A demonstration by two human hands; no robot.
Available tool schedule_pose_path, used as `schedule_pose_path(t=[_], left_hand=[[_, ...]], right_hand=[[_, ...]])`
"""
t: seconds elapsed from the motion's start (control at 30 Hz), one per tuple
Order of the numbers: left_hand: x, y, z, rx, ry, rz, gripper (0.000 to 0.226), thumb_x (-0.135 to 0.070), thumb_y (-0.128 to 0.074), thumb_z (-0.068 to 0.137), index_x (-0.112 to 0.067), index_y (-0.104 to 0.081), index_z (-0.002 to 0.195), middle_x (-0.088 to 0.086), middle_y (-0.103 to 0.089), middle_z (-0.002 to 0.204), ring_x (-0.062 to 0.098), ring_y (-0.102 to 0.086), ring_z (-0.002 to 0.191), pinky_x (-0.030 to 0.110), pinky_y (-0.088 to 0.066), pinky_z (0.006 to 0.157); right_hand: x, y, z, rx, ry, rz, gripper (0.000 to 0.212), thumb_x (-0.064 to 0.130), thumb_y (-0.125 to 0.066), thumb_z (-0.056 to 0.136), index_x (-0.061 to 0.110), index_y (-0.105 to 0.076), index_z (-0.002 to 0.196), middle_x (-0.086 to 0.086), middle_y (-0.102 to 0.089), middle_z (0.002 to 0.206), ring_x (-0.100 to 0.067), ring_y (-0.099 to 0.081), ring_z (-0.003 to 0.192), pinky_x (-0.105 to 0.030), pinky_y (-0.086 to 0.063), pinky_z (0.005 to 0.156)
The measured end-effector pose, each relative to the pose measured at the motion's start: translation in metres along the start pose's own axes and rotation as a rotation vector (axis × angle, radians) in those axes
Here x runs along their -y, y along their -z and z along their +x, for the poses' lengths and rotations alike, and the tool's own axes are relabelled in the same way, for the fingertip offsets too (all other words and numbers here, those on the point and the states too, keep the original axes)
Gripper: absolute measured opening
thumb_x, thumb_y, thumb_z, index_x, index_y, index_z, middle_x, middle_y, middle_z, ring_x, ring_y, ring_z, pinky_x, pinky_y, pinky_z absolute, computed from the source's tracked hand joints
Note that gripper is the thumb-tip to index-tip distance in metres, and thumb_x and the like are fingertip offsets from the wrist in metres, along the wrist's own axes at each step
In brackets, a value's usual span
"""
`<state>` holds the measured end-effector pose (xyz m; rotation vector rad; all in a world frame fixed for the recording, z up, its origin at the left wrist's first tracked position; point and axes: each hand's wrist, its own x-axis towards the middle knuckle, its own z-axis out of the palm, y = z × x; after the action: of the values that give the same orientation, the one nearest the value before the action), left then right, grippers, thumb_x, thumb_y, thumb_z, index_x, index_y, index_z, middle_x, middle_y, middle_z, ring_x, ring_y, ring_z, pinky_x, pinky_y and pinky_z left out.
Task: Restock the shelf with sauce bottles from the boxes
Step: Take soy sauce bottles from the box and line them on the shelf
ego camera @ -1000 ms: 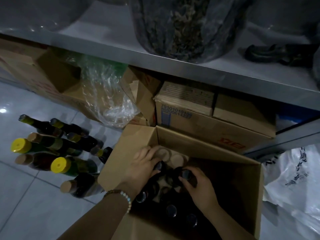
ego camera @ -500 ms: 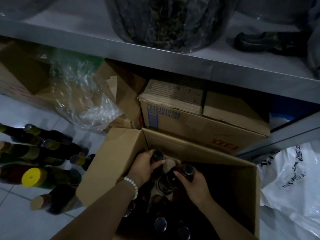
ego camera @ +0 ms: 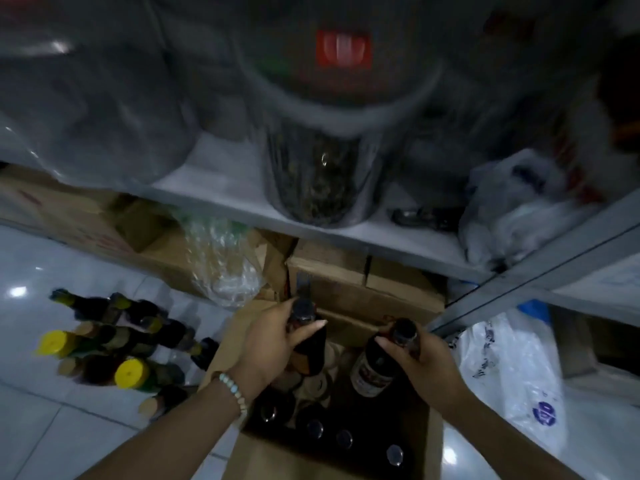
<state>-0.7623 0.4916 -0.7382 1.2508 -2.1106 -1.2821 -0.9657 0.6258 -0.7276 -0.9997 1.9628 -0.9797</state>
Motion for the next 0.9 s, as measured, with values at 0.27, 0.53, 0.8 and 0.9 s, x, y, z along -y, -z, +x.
schedule_pose_path(t=[0.27,0.53,0.8,0.9], left_hand=[[-0.232,0.197,-0.052,-0.148,-0.242,-0.055,0.020,-0.058,-0.065,0.075,-0.039,-0.059,0.072,-0.022,-0.065,0.070,-0.003,-0.062,0.070,0.019,-0.044,0.059],[-0.409,0.391,-0.128,-0.412,-0.410,-0.126,0.028,-0.050,-0.066,0.075,-0.032,-0.054,0.058,-0.015,-0.047,0.052,-0.003,-0.040,0.052,0.019,-0.032,0.051],[-0.541,0.541,-0.221,-0.616,-0.548,-0.119,0.029,-0.040,-0.063,0.081,-0.016,-0.060,0.065,-0.011,-0.065,0.058,0.000,-0.058,0.055,0.018,-0.046,0.057],[-0.570,0.580,-0.239,-0.650,-0.549,-0.113,0.034,-0.040,-0.062,0.084,-0.008,-0.065,0.073,0.001,-0.073,0.068,0.009,-0.068,0.063,0.023,-0.051,0.063]], right_hand=[[0.280,0.098,-0.085,0.007,0.214,0.206,0.023,0.029,-0.066,0.073,0.011,-0.066,0.087,0.000,-0.072,0.083,-0.006,-0.067,0.084,-0.018,-0.054,0.074],[0.539,0.142,-0.170,-0.008,0.548,0.398,0.027,0.039,-0.064,0.071,0.014,-0.069,0.081,-0.005,-0.075,0.083,-0.011,-0.070,0.079,-0.019,-0.055,0.070],[0.738,0.153,-0.237,0.028,0.791,0.516,0.018,0.029,-0.062,0.081,0.011,-0.063,0.083,-0.001,-0.074,0.073,-0.009,-0.069,0.070,-0.017,-0.055,0.066],[0.790,0.154,-0.246,0.041,0.841,0.537,0.035,0.041,-0.061,0.073,0.010,-0.063,0.087,-0.004,-0.074,0.077,-0.014,-0.069,0.076,-0.024,-0.054,0.072]])
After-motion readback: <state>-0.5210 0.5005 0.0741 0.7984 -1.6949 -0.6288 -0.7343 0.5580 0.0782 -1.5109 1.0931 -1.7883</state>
